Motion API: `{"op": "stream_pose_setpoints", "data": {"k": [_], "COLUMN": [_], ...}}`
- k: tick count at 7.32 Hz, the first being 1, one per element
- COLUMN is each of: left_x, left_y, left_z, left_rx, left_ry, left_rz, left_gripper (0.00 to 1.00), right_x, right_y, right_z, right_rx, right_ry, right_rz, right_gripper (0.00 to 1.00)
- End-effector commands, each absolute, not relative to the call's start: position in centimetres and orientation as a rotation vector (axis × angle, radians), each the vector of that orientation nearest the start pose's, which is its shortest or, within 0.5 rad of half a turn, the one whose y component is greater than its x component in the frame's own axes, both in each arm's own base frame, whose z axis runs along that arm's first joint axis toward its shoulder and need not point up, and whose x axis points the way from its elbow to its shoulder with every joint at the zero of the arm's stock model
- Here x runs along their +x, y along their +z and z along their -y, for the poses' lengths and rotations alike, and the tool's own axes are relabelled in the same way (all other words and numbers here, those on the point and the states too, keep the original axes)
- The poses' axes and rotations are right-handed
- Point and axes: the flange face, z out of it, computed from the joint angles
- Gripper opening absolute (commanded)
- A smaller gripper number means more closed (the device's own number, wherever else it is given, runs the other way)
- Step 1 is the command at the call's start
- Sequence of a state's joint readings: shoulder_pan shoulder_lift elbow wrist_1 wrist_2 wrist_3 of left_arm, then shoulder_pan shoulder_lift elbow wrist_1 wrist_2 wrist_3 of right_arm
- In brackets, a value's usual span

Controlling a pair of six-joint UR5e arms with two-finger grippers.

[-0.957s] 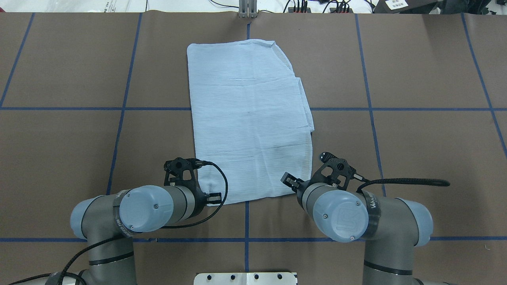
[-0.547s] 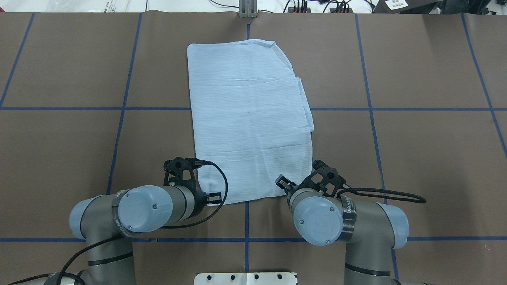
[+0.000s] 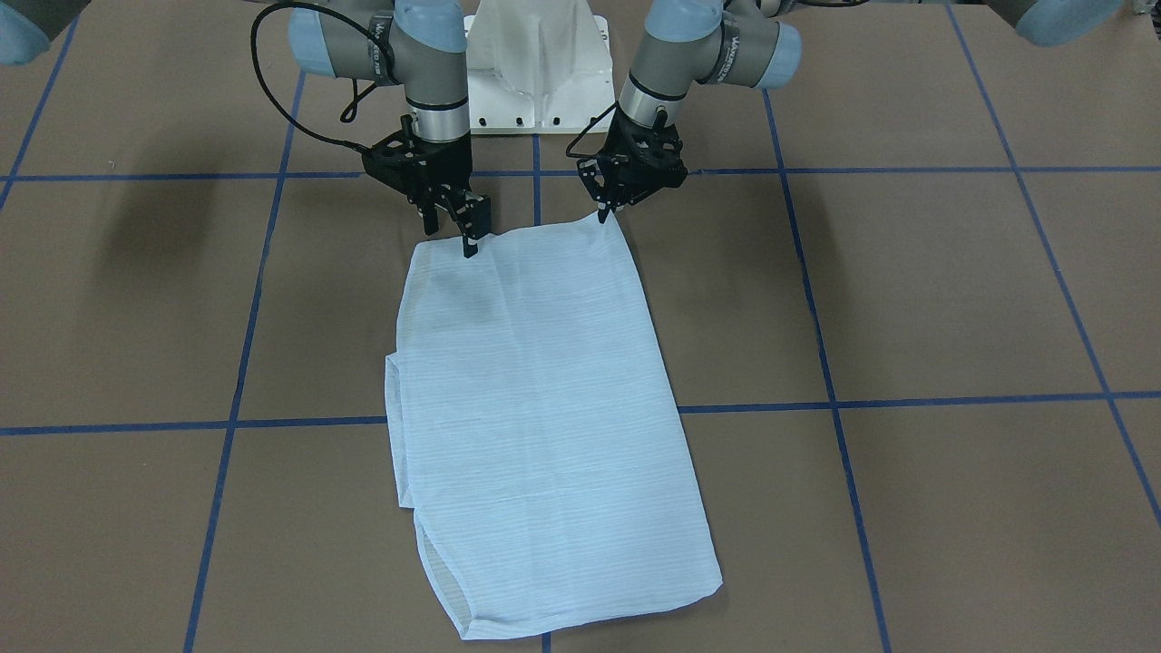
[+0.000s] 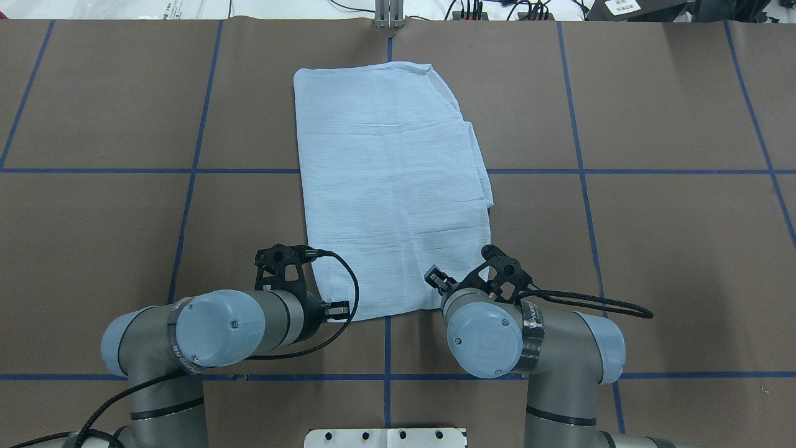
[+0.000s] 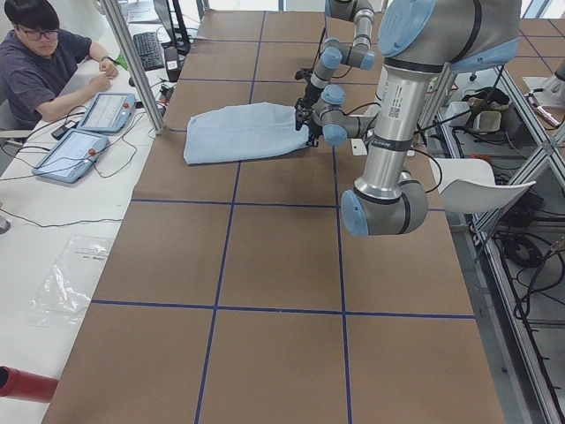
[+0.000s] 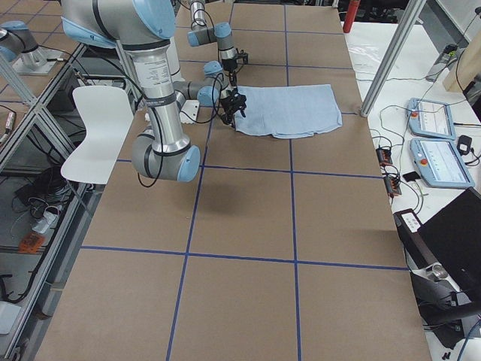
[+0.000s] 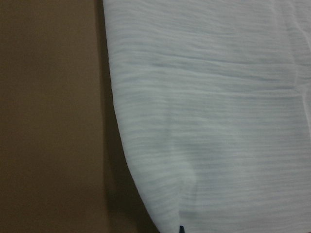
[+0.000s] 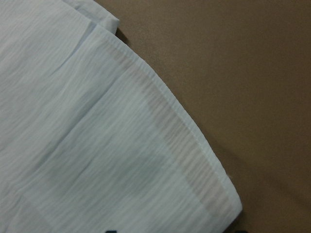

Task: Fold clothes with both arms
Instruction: 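Grasp the near shirt edge with both grippers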

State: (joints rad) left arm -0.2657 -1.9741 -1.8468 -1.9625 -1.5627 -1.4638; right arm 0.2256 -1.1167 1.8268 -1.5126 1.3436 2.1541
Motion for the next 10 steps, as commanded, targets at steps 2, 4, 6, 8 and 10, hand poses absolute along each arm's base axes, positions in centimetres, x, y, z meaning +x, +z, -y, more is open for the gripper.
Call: {"op": "stream_pose_setpoints", "data": {"k": [2, 4, 6, 8, 10], "left_x": [54.9, 54.9, 54.9, 54.9, 54.9], "left_y": [26.5, 26.6, 26.6, 27.0, 26.9], "left_z": [28.8, 28.9, 28.9, 28.8, 28.8], "left_rx": [0.206, 0.208, 0.209, 0.207, 0.207], "left_ry": [-0.147, -0.147, -0.147, -0.146, -0.146], "left_rz": [-1.056, -1.055, -1.054, -1.049, -1.050], "left_gripper": [0.00, 0.00, 0.00, 0.00, 0.00], "right_x": [-58.4, -58.9, -58.6, -58.5, -58.9], "right_y": [29.0, 29.4, 28.1, 28.0, 28.5], "right_z": [29.8, 29.9, 31.1, 31.3, 31.4], "right_rx": [0.087, 0.090, 0.077, 0.076, 0.078], "right_ry": [0.888, 0.888, 0.943, 0.948, 0.948], "right_rz": [0.809, 0.797, 0.823, 0.828, 0.820], "right_gripper": [0.81, 0.82, 0.26, 0.00, 0.00]}}
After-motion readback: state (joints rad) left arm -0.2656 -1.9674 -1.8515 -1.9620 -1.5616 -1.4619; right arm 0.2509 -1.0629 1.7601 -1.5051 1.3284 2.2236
